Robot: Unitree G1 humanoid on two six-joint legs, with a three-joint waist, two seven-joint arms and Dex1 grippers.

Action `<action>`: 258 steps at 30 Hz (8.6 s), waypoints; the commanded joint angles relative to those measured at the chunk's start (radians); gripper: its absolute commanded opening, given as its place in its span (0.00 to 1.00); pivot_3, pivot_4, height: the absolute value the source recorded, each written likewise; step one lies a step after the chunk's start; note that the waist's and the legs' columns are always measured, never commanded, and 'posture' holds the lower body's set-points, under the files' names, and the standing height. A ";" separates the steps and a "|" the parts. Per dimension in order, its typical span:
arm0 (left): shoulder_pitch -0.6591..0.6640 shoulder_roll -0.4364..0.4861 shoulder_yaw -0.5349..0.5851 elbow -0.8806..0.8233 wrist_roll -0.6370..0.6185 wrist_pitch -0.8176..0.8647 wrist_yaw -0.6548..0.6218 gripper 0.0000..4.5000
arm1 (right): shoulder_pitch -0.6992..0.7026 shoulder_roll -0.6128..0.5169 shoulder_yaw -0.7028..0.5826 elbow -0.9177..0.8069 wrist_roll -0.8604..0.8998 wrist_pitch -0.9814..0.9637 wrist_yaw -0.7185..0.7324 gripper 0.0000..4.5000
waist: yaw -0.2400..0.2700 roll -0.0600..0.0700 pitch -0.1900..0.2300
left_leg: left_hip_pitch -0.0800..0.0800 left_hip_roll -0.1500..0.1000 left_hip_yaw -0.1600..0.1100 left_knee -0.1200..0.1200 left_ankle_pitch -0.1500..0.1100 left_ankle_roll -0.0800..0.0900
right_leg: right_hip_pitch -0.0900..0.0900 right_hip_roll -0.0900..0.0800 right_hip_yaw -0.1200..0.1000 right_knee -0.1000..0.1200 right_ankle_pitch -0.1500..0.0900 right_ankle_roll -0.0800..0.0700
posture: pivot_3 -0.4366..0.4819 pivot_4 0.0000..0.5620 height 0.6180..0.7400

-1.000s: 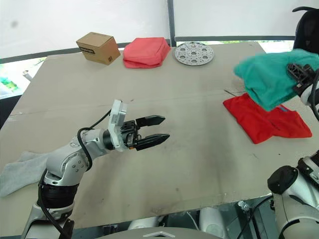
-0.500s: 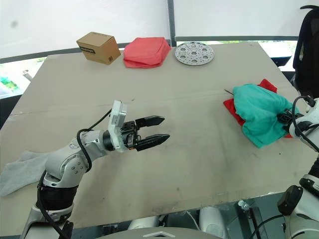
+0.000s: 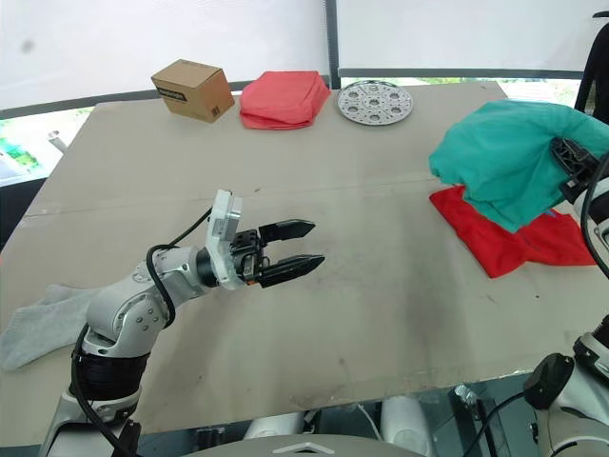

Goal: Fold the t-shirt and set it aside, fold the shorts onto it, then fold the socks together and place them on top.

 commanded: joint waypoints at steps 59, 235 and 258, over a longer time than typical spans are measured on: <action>0.235 0.057 0.357 -0.127 -0.005 0.009 0.288 1.00 | 0.198 -0.041 0.747 -0.416 -0.257 -0.413 0.509 0.99 | -0.024 -0.007 0.007 | 0.009 0.008 -0.003 -0.002 0.000 0.000 | 0.005 0.008 0.007 0.000 -0.002 -0.002 | 0.48 0.27 1.00; -0.140 0.113 0.028 0.297 0.310 -0.378 -0.294 0.00 | 0.120 0.139 1.018 -0.260 -0.373 0.008 0.416 0.02 | -0.002 -0.008 0.000 | -0.006 0.003 -0.006 0.008 0.000 -0.001 | 0.001 -0.007 -0.021 0.005 -0.001 -0.001 | 0.48 0.27 1.00; -0.189 0.107 -0.064 0.379 0.330 -0.150 -0.220 0.00 | 0.208 0.037 0.934 -0.432 -0.265 0.157 0.358 0.02 | 0.002 -0.008 0.000 | -0.006 0.002 -0.006 0.008 0.000 -0.001 | 0.001 -0.007 -0.020 0.005 -0.001 -0.001 | 0.48 0.27 1.00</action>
